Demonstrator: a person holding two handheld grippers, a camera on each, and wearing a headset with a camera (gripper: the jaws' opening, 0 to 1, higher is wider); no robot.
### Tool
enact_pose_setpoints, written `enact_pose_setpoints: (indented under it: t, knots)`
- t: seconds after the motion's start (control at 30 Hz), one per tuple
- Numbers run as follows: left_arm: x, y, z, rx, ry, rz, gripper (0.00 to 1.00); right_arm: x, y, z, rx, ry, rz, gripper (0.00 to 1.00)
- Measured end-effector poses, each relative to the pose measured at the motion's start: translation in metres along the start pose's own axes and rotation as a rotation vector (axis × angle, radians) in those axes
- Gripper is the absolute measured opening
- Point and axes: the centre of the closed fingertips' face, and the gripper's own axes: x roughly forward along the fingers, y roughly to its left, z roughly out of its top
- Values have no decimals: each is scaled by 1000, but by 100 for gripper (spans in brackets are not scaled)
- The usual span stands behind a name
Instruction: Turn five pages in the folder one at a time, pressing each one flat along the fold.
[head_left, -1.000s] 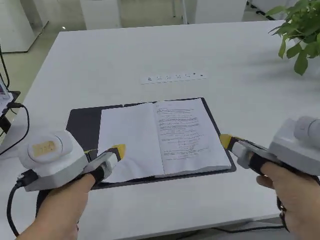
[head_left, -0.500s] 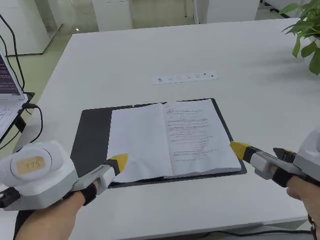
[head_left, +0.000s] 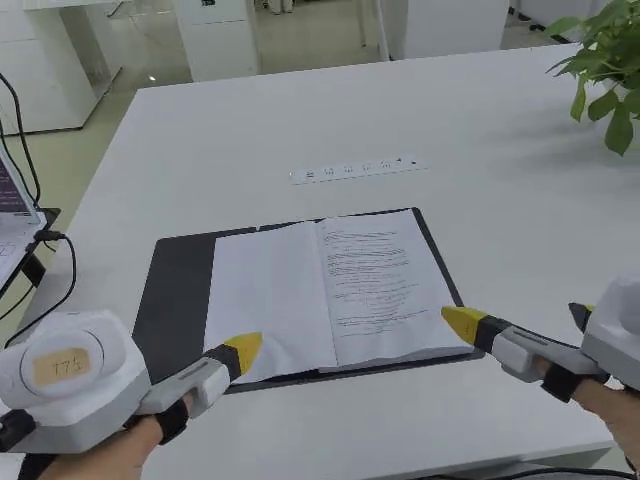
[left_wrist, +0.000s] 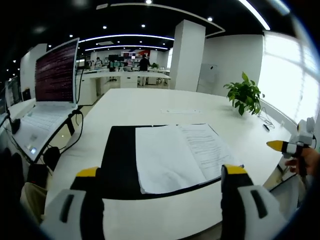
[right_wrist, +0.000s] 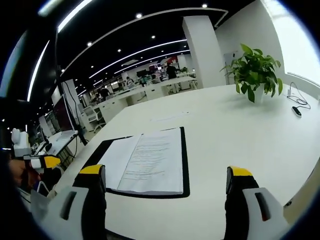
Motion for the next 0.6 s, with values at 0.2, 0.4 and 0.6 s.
enact_pose_setpoints:
  t: [0.2,0.4,0.6]
  knots:
    - [10,-14,-2,5,16,-17,99,-5,-5,-6,-5,5,0,100]
    - [23,-24,-8,9,44,-37,97,-5,0,-9,-13,12,27,97]
    - [39,-48,-13,16,63,-87,94,-1,18,-14,-87,38,75,94]
